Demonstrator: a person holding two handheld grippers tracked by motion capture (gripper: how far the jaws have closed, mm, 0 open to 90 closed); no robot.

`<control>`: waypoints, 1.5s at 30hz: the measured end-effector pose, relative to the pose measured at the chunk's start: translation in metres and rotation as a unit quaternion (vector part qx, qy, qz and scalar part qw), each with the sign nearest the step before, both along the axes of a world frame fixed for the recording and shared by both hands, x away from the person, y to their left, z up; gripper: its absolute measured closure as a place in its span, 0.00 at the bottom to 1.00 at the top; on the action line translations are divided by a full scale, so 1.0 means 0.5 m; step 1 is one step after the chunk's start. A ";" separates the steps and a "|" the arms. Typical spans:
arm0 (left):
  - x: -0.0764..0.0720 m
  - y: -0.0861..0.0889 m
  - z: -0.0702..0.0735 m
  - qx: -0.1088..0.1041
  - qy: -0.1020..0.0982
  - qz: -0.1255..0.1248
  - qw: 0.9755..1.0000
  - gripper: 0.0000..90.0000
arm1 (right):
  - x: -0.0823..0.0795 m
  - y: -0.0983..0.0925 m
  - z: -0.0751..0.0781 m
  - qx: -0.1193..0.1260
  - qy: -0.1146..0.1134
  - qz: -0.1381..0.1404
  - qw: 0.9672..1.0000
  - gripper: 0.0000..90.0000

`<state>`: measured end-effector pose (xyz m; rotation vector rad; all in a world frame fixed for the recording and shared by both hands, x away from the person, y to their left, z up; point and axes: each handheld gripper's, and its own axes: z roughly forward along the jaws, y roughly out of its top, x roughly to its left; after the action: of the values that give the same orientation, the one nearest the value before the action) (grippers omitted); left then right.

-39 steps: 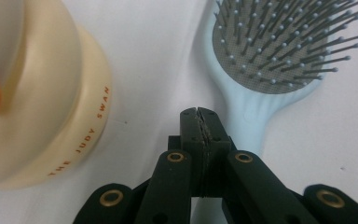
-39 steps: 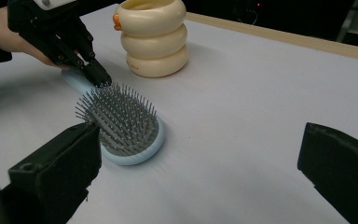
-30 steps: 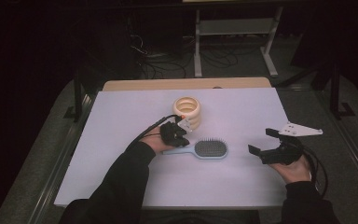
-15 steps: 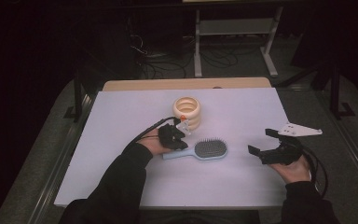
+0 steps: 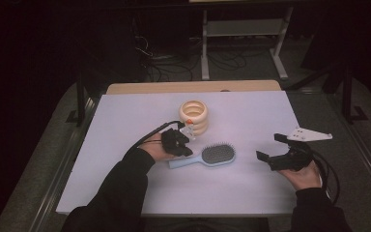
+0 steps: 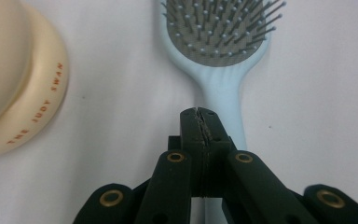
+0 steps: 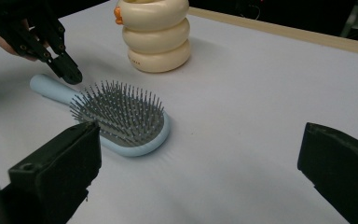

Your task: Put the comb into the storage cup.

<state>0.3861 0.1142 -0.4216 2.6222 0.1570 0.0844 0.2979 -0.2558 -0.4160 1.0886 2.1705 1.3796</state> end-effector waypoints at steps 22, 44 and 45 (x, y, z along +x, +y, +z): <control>0.007 -0.022 0.031 -0.029 0.059 0.007 0.998 0.65 | 0.001 0.001 -0.001 0.002 0.002 0.003 1.000 0.00; 0.012 -0.051 -0.010 0.020 0.068 0.009 0.997 0.39 | 0.002 0.002 -0.002 0.001 0.004 0.007 1.000 0.00; 0.012 -0.052 -0.012 0.021 0.070 0.007 0.997 0.40 | 0.002 0.002 -0.002 0.000 0.004 0.007 1.000 0.00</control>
<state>0.3919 0.0884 -0.4276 2.6684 0.2251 -0.0917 0.2986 -0.2549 -0.4169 1.0823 2.1873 1.3849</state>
